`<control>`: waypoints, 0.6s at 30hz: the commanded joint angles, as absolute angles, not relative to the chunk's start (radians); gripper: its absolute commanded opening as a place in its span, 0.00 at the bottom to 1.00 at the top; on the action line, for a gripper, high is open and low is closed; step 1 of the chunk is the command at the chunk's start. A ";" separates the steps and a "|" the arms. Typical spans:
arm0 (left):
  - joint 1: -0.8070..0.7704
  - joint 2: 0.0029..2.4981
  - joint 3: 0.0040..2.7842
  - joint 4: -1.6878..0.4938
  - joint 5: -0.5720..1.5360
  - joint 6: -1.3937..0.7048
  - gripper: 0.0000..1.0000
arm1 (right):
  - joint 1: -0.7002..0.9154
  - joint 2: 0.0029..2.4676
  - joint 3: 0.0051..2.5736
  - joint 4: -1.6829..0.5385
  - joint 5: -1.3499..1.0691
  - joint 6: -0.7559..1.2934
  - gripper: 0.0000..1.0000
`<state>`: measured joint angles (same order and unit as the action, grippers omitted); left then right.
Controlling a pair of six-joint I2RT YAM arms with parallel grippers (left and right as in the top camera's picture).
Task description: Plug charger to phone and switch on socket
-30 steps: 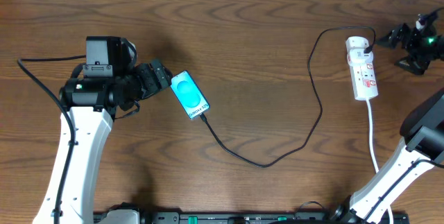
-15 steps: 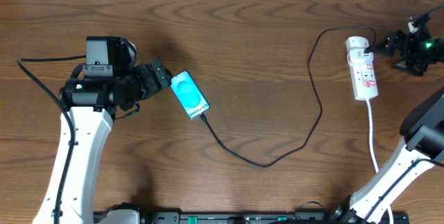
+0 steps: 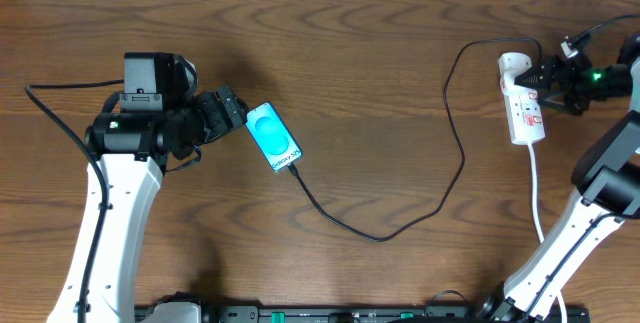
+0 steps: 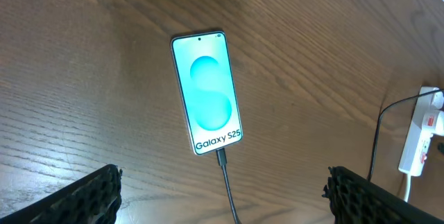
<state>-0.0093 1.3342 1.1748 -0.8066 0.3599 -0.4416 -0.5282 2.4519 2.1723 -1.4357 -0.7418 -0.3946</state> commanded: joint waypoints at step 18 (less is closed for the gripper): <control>-0.005 1.335 1.184 -0.812 0.346 -0.439 0.95 | -0.492 2.449 2.186 -1.379 -0.698 -0.438 0.99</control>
